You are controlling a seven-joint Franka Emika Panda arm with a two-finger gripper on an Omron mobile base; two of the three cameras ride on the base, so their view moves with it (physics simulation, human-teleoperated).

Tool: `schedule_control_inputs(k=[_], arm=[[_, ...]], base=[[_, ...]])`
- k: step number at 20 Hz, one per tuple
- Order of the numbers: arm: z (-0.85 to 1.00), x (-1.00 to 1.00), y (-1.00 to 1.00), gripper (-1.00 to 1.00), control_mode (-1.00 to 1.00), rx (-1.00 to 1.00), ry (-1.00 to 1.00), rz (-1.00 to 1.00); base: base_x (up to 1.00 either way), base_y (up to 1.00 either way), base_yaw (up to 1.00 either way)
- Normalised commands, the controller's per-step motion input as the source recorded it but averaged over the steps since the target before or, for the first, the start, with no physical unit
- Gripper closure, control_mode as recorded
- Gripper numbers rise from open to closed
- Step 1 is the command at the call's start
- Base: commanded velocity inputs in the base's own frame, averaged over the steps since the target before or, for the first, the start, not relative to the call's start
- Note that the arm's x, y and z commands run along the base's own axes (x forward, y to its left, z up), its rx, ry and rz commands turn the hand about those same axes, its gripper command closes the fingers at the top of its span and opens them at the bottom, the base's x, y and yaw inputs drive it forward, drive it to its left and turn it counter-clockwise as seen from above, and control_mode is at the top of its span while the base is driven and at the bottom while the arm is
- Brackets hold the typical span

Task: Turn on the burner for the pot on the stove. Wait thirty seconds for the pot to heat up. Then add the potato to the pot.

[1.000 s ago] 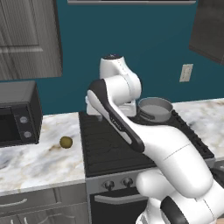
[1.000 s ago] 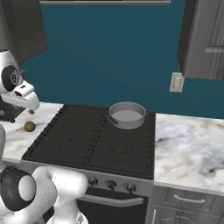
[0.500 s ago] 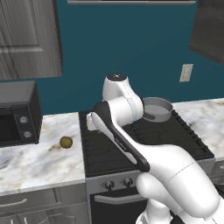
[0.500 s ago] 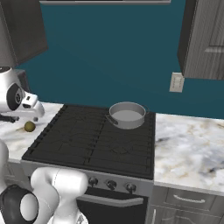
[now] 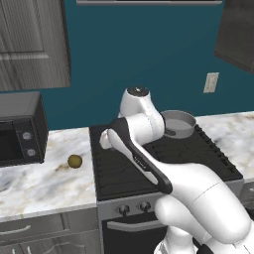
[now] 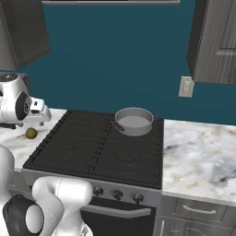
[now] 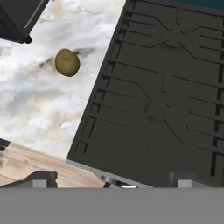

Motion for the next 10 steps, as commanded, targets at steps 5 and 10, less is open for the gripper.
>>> schedule_control_inputs(k=[5,10], arm=[[0.28,0.01,0.42,-1.0,-1.0,-0.05,0.0,0.24],[0.03,0.02,0.6,-1.0,-1.0,-0.1,-0.05,0.16]], base=[[0.0,0.0,0.0],[0.0,0.0,0.0]])
